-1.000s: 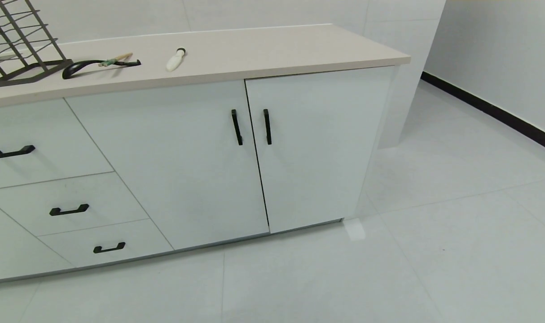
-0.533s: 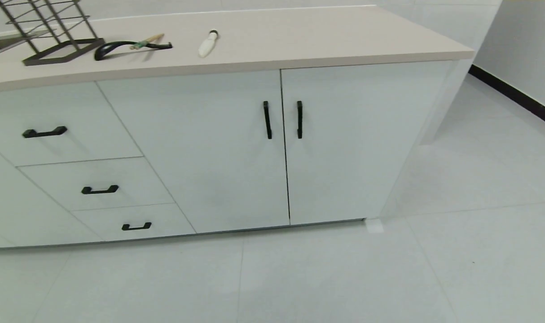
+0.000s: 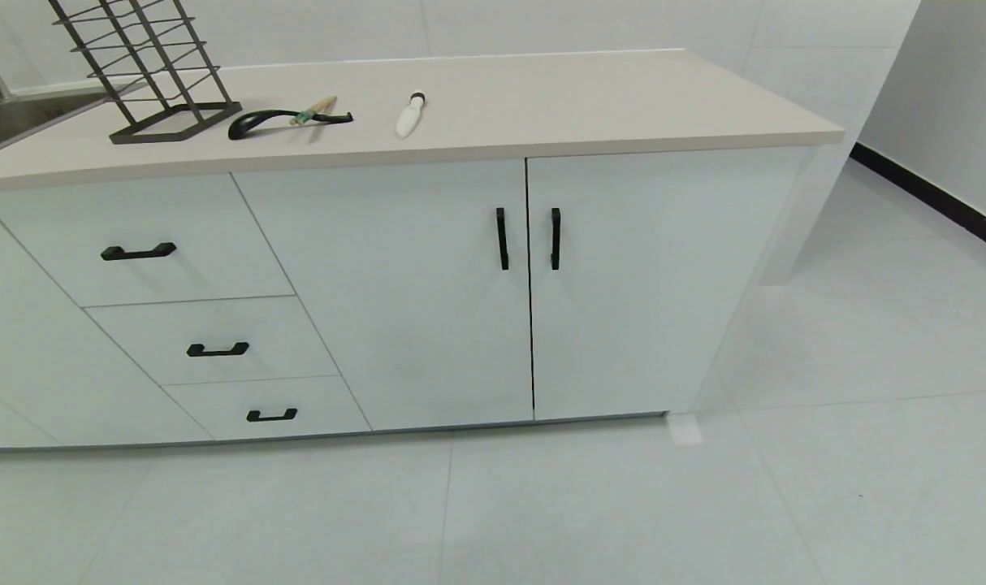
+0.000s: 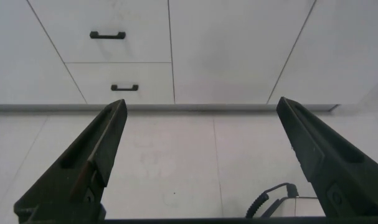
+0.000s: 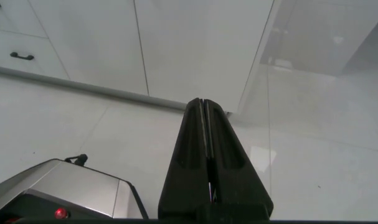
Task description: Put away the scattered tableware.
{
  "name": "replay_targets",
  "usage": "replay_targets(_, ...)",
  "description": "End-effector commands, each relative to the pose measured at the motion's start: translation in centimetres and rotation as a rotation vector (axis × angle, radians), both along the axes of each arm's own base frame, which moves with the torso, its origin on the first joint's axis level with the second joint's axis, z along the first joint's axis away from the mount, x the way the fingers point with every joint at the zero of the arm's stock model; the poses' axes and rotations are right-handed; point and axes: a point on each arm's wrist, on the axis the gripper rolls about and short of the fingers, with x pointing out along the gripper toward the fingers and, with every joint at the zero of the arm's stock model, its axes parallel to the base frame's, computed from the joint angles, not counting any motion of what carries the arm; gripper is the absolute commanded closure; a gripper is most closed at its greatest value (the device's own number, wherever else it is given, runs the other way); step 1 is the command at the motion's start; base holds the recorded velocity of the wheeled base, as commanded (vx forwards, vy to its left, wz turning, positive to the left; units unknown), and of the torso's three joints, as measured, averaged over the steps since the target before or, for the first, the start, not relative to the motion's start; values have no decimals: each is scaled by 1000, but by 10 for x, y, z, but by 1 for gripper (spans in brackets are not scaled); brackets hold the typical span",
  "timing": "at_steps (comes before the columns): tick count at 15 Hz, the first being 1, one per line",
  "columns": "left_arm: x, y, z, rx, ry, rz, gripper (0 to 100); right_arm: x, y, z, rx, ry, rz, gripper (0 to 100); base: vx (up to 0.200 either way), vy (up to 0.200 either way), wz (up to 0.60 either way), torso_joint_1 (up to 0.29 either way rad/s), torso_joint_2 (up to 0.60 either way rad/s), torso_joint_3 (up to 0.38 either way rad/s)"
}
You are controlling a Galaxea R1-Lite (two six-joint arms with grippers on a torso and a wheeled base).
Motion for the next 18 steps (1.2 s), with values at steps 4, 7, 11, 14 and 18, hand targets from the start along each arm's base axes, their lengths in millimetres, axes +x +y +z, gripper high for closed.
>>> replay_targets(4,0,0,0,0,-1,1,0,1,0,0,-49,-1,-8,100,0,200,0,0,-40,0)
replay_targets(7,0,0,0,-1,-1,1,0,0,0,0,-114,-32,-17,100,0,200,0,7,-19,-1)
replay_targets(11,0,0,0,2,-1,1,0,5,-4,-1,-7,73,-231,100,0,200,0,5,0,1)
replay_targets(14,0,0,0,2,-1,1,0,1,-4,-3,-10,16,-184,100,0,200,0,-1,-2,4)
replay_targets(18,0,0,0,3,1,1,0,1,-3,-3,-28,10,-144,100,0,0,0,0,0,0)
